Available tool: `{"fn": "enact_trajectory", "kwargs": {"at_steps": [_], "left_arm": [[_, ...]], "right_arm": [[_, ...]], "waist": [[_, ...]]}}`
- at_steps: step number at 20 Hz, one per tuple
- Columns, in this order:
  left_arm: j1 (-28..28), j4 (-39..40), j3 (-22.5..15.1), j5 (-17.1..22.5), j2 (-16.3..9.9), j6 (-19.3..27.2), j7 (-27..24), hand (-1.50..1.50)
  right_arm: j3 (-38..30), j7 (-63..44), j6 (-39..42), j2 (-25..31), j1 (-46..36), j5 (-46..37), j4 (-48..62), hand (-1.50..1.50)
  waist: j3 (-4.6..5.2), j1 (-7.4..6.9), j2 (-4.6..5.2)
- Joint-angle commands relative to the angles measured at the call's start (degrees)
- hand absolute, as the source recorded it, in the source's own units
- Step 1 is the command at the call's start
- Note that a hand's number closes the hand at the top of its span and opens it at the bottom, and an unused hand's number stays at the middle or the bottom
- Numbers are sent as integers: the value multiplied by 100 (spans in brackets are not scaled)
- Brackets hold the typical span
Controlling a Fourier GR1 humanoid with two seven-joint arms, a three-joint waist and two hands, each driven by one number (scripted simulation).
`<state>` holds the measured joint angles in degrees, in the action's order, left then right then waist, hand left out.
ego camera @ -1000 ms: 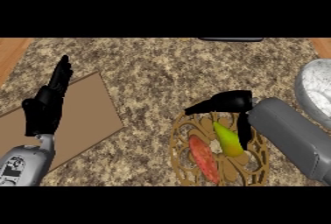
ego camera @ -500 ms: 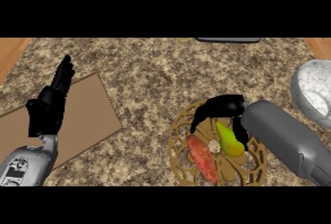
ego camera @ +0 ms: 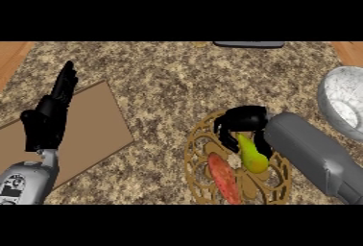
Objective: Pick the pear from the placemat and place it in the bowl
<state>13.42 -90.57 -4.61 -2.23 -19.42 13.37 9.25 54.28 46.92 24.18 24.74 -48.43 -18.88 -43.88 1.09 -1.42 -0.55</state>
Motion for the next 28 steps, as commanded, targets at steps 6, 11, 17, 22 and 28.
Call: {"fn": "enact_trajectory", "kwargs": {"at_steps": [6, 11, 17, 22, 28], "left_arm": [[-41, -39, 28, -103, 12, 86, 65, 0], [-148, 24, 66, -53, 7, 65, 104, 0], [-169, 85, 64, -94, -22, 36, 13, 0], [-173, 57, 96, -122, -27, 67, 65, 0], [-175, 50, 140, -150, 59, 171, 213, 0]], "right_arm": [[-1347, -2650, -574, -493, -63, 964, 1282, 150], [-2055, -4636, -2080, -680, -372, 1180, 1851, 150], [-2780, -6389, -4625, -1591, -1259, 1337, 1613, 150], [-2658, -7789, -6484, -1861, -1916, 689, 1583, 150], [-2134, -9728, -7112, -1701, -2404, -229, 1698, 150]], "waist": [[-81, 188, 31], [-65, 255, -57], [-81, 236, -119], [-85, 293, -110], [-94, 434, -120]]}}
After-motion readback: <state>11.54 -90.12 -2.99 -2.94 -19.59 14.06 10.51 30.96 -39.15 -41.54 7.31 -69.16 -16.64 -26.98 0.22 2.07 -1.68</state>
